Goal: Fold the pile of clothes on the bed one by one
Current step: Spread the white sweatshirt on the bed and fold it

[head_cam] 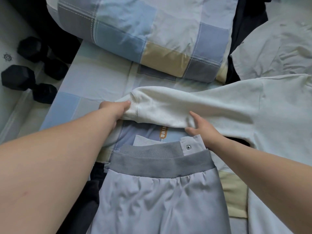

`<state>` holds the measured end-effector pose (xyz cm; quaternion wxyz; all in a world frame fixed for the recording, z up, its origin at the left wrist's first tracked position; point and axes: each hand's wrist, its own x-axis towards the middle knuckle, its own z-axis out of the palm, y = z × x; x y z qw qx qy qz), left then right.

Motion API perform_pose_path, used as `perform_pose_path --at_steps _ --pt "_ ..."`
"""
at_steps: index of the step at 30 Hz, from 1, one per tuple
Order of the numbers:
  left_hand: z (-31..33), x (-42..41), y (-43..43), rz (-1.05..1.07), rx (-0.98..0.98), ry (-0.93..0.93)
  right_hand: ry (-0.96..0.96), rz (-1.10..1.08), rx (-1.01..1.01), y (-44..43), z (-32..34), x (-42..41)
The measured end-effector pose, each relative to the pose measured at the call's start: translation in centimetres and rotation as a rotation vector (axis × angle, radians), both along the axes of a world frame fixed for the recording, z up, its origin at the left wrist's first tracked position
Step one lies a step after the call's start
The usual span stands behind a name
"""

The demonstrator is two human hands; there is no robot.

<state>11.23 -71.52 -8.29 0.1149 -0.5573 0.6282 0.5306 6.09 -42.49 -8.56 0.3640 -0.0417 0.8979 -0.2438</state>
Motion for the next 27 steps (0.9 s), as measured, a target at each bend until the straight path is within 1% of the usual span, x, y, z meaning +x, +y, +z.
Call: perform_pose_path --at_steps 1,3,6,9,11,12,14,15,16,17,18,19,20,21,22,24,25,27 --pt "-0.1 -0.2 0.0 0.009 -0.021 0.014 -0.011 0.01 0.0 -0.2 -0.1 0.0" --pt "-0.1 -0.3 -0.5 -0.009 -0.129 0.05 -0.026 0.032 0.021 -0.4 -0.2 -0.1" --pt "0.4 0.8 -1.4 -0.082 -0.24 0.093 -0.028 0.09 0.068 -0.6 -0.1 -0.2" --pt "0.5 2.3 -1.7 -0.253 -0.284 0.067 -0.034 0.124 0.076 -0.7 0.3 -0.4" --pt "0.6 2.9 -1.4 -0.436 -0.337 0.003 -0.029 0.14 0.092 -0.9 0.7 -0.6" --pt "0.5 3.1 -1.1 -0.505 -0.379 -0.045 -0.004 0.14 0.099 -1.1 0.9 -0.8" --pt "0.6 3.0 -0.2 -0.511 -0.492 -0.149 0.097 0.099 0.078 -1.6 1.6 -1.0" --pt "0.9 2.8 0.3 -0.489 -0.595 -0.185 0.164 0.068 0.045 -1.9 1.8 -1.2" --pt "1.3 2.6 0.9 -0.506 -0.727 -0.177 0.239 0.051 0.008 -2.2 2.0 -1.3" --pt "1.5 2.3 1.5 -0.574 -0.853 -0.105 0.317 0.059 -0.021 -2.6 2.1 -1.5" --pt "1.5 1.9 2.2 -0.674 -0.937 0.024 0.392 0.093 -0.038 -3.1 2.1 -1.8" --pt "1.5 1.3 2.9 -0.79 -0.964 0.159 0.448 0.143 -0.037 -3.6 1.9 -2.1" --pt "1.3 0.6 3.6 -0.913 -0.946 0.257 0.48 0.206 -0.014 -4.1 1.6 -2.5" --pt "1.0 -0.2 4.5 -1.04 -0.908 0.308 0.487 0.28 0.029 -4.6 1.1 -2.8" --pt "0.3 -0.9 5.4 -1.17 -0.869 0.31 0.475 0.365 0.08 -4.9 0.4 -3.0" --pt "-1.6 -1.7 6.4 -1.376 -0.789 0.221 0.426 0.539 0.177 -5.1 -1.6 -3.3" --pt "-2.8 -2.0 6.3 -1.436 -0.753 0.149 0.404 0.61 0.218 -4.7 -2.8 -3.4" --pt "-5.0 -1.9 5.4 -1.478 -0.724 0.047 0.388 0.679 0.274 -2.9 -4.9 -3.8"
